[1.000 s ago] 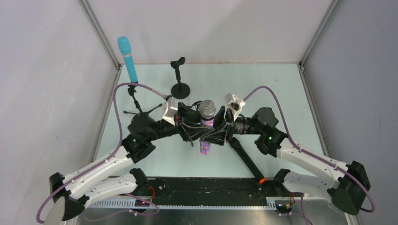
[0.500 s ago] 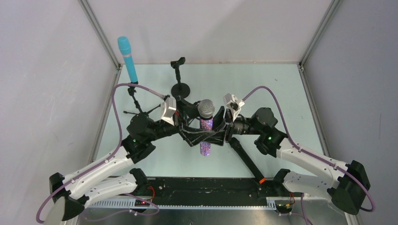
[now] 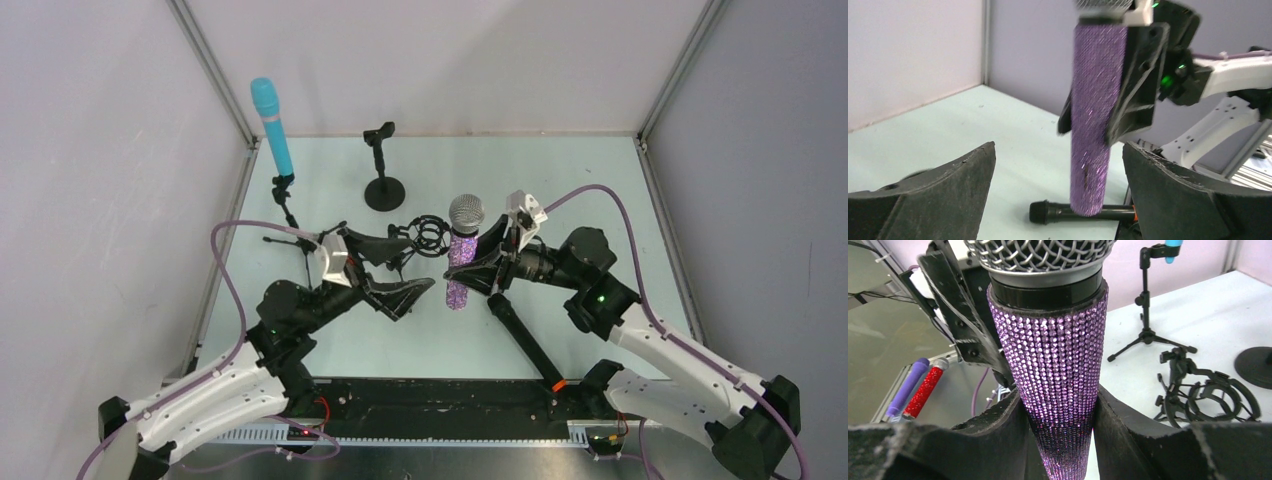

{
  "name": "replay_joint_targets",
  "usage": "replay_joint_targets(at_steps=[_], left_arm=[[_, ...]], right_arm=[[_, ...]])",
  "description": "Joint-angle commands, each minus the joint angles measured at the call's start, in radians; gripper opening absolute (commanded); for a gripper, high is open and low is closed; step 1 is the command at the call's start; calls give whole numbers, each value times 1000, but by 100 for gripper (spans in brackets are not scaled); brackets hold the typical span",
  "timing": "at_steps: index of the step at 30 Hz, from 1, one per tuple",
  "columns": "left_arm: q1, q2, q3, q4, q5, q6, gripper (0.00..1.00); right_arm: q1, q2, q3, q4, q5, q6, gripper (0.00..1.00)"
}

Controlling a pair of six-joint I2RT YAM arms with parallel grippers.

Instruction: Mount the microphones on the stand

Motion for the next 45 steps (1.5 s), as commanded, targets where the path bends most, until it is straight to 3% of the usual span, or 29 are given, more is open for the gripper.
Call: replay_joint_targets(at_steps=[1, 12, 22, 26, 35, 45], left_arm=[[-4, -33, -88, 16, -112, -9, 100], [-4, -23, -220, -127, -175, -62, 100], [-4, 12, -151, -468, -384, -43, 100], [-4, 37, -134, -555, -436, -52, 100], [-5, 53, -137, -556, -426, -83, 100], [-5, -46, -165, -564, -433, -76, 100]], right_arm=[[-31, -57, -6, 3, 39, -61, 0], [-59, -67, -21, -21, 105, -121, 0], [-71, -22, -21, 83, 183, -141, 0], [-75, 34, -21, 200, 204, -138, 0], [-130, 189, -21, 484, 288, -34, 0], [-181, 417, -21, 887, 256, 63, 0]])
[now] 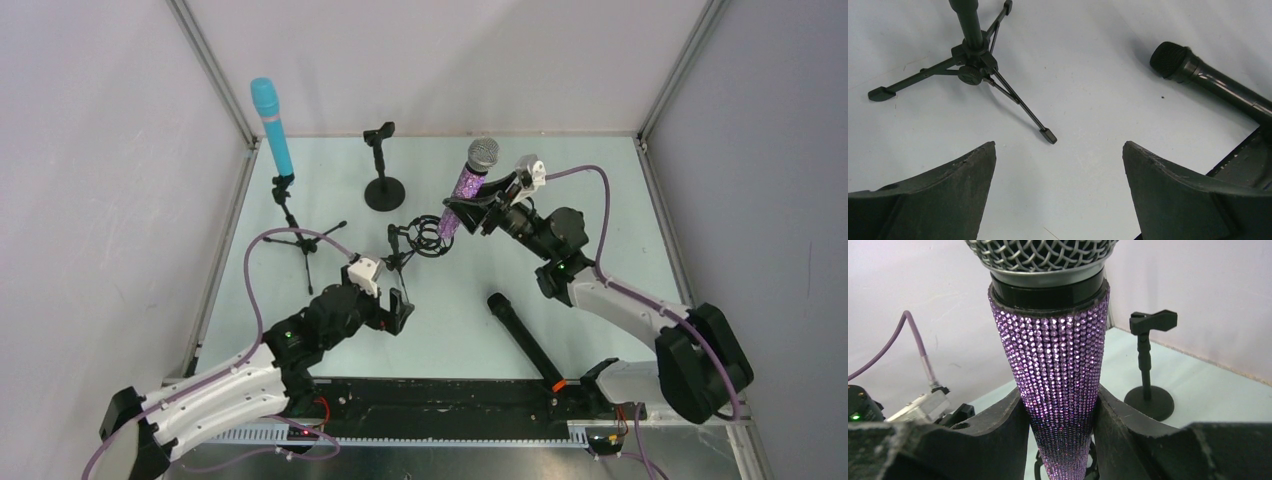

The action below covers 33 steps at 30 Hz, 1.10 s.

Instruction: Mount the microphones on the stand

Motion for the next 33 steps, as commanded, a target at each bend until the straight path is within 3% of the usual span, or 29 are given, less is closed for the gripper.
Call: replay_joint_targets(at_steps=[1, 9, 33], left_arm=[[-4, -68, 6, 11, -41, -16, 100], [-5, -108, -18, 11, -50, -38, 100], [-4, -63, -3, 10, -29, -32, 100]], right_arm=[[-3, 57, 12, 307, -10, 33, 0], [-1, 183, 12, 517, -94, 30, 0], [-14, 285, -20, 539, -134, -66, 0]])
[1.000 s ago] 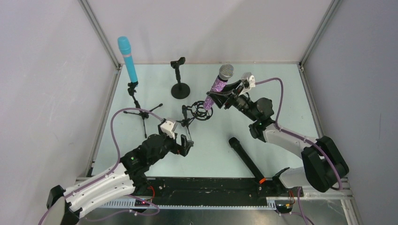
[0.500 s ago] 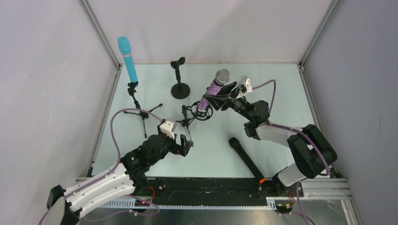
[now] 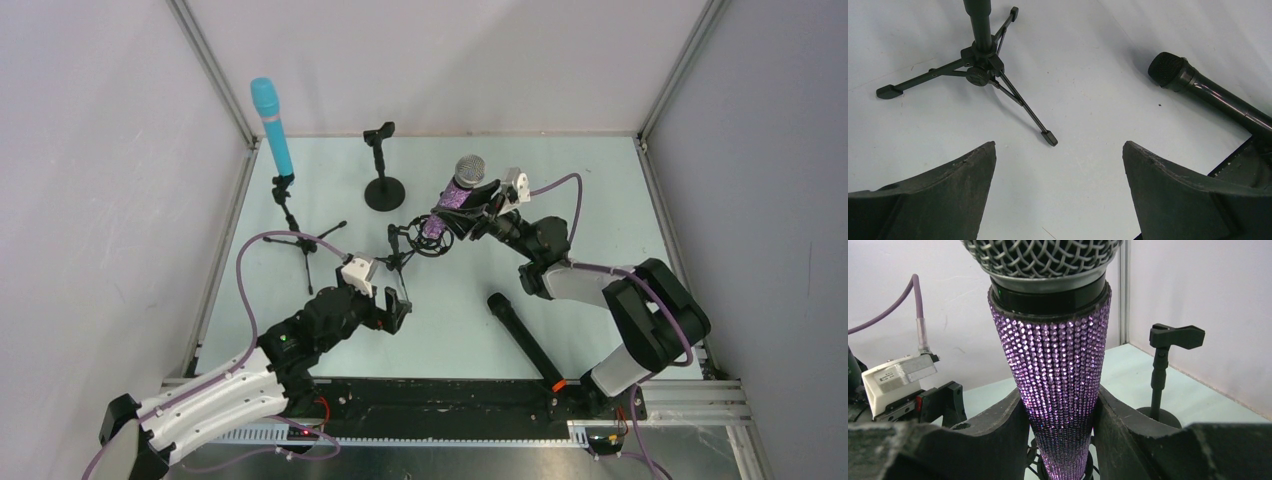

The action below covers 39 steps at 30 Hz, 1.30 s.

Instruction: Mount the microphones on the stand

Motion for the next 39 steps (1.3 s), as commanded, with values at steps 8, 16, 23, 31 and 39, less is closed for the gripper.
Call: replay_joint_targets(at_steps=[8, 16, 23, 31, 39], left_arm=[[-5, -7, 7, 23, -4, -3, 100], [-5, -4, 3, 24, -5, -7, 100], [-4, -1, 3, 24, -3, -10, 100], [-5, 5, 5, 25, 0, -16, 100], [-5, -15, 16, 24, -15, -42, 100]], right_arm=[[-1, 33, 0, 94, -26, -59, 0], [14, 52, 1, 71, -29, -99, 0], [37, 57, 1, -5, 14, -160, 0], [53, 82, 2, -58, 35, -186, 0], [67, 70, 2, -99, 43, -216, 9]])
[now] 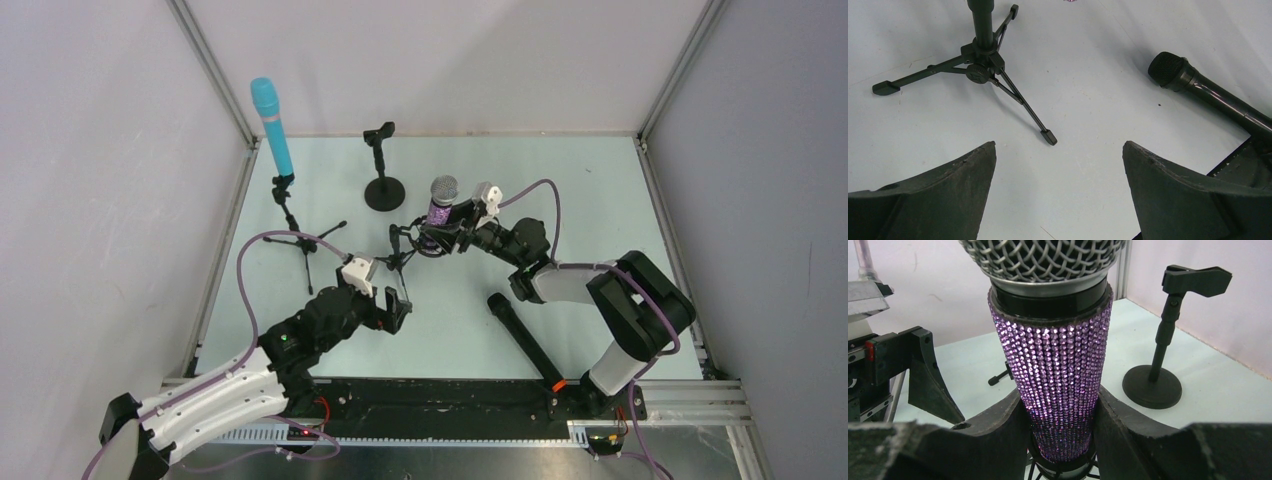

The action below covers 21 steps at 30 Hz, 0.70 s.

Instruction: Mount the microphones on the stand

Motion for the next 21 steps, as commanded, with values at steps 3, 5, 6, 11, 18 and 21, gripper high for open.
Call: replay_joint_targets(at_steps=[3, 5, 6, 11, 18, 21], left_arm=[[-5, -37, 17, 25, -24, -34, 100], [-5, -48, 15, 24, -28, -34, 100], [-5, -54, 13, 24, -32, -35, 100], [-4, -74, -4, 22, -71, -88, 100], [-4, -119, -25, 21, -153, -159, 100], [-5, -145, -39, 18, -216, -214, 100]], right_arm=[[6, -18, 6, 42, 17, -16, 40], [6, -29, 7, 48, 10, -10, 59], [5, -34, 6, 50, -1, -5, 65], [5, -64, 6, 84, -43, 36, 94], [5, -110, 6, 76, -70, 74, 99], [6, -132, -6, 56, -67, 77, 100]])
